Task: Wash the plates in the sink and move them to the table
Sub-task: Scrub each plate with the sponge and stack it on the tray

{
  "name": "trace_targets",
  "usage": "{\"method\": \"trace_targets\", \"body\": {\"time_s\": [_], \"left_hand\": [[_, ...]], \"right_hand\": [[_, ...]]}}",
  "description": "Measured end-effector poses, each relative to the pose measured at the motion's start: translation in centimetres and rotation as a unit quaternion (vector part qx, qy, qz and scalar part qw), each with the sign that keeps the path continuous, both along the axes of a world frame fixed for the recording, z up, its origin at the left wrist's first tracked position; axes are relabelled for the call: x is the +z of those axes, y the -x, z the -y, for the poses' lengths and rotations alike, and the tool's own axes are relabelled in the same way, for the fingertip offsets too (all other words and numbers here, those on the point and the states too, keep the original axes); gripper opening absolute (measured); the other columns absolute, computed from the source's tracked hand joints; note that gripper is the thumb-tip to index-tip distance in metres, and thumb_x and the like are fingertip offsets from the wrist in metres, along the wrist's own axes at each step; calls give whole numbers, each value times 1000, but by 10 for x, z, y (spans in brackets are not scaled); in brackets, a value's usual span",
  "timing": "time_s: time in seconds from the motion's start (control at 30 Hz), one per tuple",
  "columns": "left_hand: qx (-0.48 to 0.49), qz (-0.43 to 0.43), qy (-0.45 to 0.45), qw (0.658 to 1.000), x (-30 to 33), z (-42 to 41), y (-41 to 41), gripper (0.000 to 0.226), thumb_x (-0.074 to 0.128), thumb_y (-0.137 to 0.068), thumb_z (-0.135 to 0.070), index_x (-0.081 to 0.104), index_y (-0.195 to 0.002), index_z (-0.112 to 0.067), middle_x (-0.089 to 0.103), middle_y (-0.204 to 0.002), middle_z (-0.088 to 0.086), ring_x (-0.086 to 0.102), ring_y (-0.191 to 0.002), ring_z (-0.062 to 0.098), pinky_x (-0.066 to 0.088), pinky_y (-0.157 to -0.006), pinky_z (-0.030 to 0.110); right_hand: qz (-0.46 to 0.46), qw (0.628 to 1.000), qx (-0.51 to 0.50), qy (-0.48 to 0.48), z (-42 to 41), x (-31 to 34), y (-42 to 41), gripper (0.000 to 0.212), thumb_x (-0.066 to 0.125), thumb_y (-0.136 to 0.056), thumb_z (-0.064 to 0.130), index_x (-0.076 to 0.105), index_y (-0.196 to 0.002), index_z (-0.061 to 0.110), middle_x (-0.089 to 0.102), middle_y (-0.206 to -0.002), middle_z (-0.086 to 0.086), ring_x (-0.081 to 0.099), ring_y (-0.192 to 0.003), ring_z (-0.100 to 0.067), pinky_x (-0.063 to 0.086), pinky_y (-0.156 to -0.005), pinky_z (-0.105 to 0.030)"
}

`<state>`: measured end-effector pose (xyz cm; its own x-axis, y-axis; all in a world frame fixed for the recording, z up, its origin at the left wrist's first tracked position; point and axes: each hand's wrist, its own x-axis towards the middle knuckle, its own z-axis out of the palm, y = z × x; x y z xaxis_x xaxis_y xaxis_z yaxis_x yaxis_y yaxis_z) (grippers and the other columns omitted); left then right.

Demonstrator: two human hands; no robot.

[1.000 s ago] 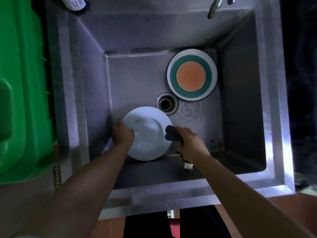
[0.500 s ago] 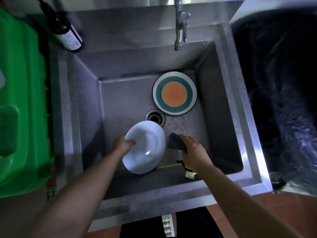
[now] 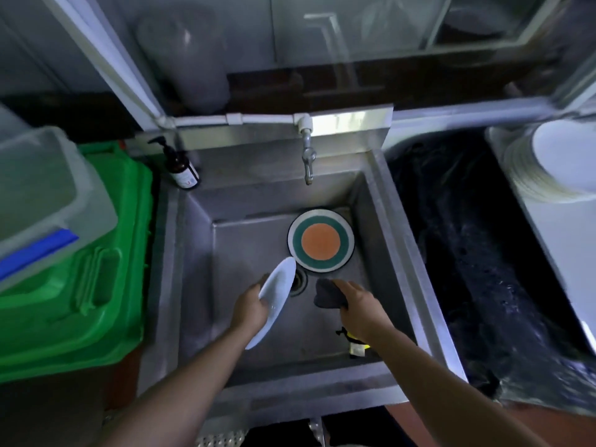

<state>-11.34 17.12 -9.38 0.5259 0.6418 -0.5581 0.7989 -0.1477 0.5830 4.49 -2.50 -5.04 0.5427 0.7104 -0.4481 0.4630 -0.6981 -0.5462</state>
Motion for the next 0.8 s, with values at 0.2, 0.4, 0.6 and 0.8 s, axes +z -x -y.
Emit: {"method": "trace_targets", "body": {"time_s": [0.2, 0.4, 0.6, 0.8], "left_hand": [[242, 104, 122, 957, 80, 7, 4, 46, 62, -84, -5, 66, -129, -15, 75, -113, 13, 71, -100, 33, 58, -93, 53], [377, 238, 325, 834, 134, 29, 21, 32, 56, -103, -41, 66, -120, -16, 78, -107, 14, 72, -101, 35, 58, -84, 47], [380, 278, 369, 801, 155, 45, 21, 53, 47, -101, -60, 66, -123, -15, 78, -104, 13, 71, -103, 34, 56, -82, 45], [363, 383, 439, 727, 169, 42, 17, 64, 38, -103, -55, 66, -126, -2, 70, -125, 23, 66, -118, 36, 46, -107, 49]], "right_hand": [[23, 997, 44, -59, -6, 65, -17, 63, 46, -92, 3, 42, -147, 34, 54, -139, -3, 58, -113, -29, 52, -88, -42], [43, 989, 43, -132, -16, 105, -27, 59, 50, -91, 2, 48, -146, 25, 55, -137, -4, 58, -115, -28, 47, -87, -31], [74, 977, 54, -195, -34, 116, 11, 59, 56, -87, 6, 52, -144, 23, 57, -132, -2, 51, -121, -23, 45, -93, -31], [119, 967, 150, -168, -40, 92, 71, 68, 40, -93, 72, 42, -150, 36, 34, -162, -1, 37, -145, -27, 38, -112, -45]]}}
